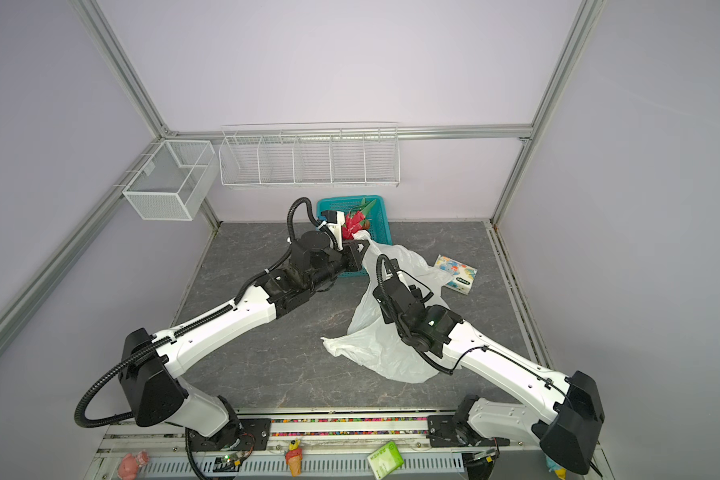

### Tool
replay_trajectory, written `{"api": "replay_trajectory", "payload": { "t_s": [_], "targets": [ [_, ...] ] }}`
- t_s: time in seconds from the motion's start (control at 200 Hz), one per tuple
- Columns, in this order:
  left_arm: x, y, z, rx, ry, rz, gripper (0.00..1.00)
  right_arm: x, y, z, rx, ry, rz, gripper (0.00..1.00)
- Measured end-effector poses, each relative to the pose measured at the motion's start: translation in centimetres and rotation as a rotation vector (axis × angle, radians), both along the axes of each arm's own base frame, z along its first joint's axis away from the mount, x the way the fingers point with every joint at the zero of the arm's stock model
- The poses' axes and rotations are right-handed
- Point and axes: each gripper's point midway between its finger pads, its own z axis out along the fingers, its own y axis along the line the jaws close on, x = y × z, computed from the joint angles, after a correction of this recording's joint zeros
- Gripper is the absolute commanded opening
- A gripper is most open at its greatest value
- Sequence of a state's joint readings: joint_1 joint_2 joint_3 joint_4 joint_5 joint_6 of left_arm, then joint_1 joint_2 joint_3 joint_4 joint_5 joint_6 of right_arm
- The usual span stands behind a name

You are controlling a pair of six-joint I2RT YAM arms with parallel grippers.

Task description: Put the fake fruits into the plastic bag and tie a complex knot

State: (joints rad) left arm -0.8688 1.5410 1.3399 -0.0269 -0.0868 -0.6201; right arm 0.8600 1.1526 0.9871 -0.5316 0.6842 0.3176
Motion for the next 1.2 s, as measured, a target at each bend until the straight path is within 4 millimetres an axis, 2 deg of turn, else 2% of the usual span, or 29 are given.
{"api": "replay_trajectory", "payload": {
  "t_s": [0.125,0.185,0.29,0.4,0.67,0.79,0.91,0.99,1.075,1.2],
  "targets": [
    [1.0,1.2,-1.4,0.045,0.007,0.029,0.01,-0.5,-3.2,1.5,-0.014,0.015,-0.018,0.11],
    [1.5,2.0,-2.4,0.078,0.006,0.043,0.15,-0.9,-4.8,3.2,0.013,0.008,-0.02,0.08],
    [1.6,3.1,-4.9,0.147,0.005,0.042,0.48,-1.4,-6.7,6.4,0.128,-0.021,-0.024,0.06],
    [0.9,3.8,-6.7,0.191,0.005,0.015,0.65,-1.7,-7.6,7.4,0.245,-0.008,-0.019,0.06],
    [-2.9,4.8,-6.5,0.104,-0.005,-0.095,0.81,-0.5,-7.7,5.6,0.429,0.124,-0.071,0.06],
    [-5.2,5.8,-8.7,0.062,0.048,-0.119,0.87,0.1,-6.9,5.8,0.566,0.113,-0.099,0.06],
    [-7.8,6.6,-11.2,0.04,0.119,-0.133,0.91,0.3,-6.4,4.9,0.677,0.108,-0.14,0.06],
    [-9.3,7.0,-12.0,0.01,0.151,-0.14,0.93,0.6,-6.0,4.8,0.728,0.103,-0.161,0.06],
    [-10.0,7.1,-12.3,-0.02,0.174,-0.14,0.93,0.9,-5.2,5.4,0.77,0.09,-0.149,0.06],
    [-9.5,6.5,-12.7,-0.03,0.198,-0.131,0.91,1.4,-4.1,6.0,0.809,0.079,-0.129,0.06]
  ]
}}
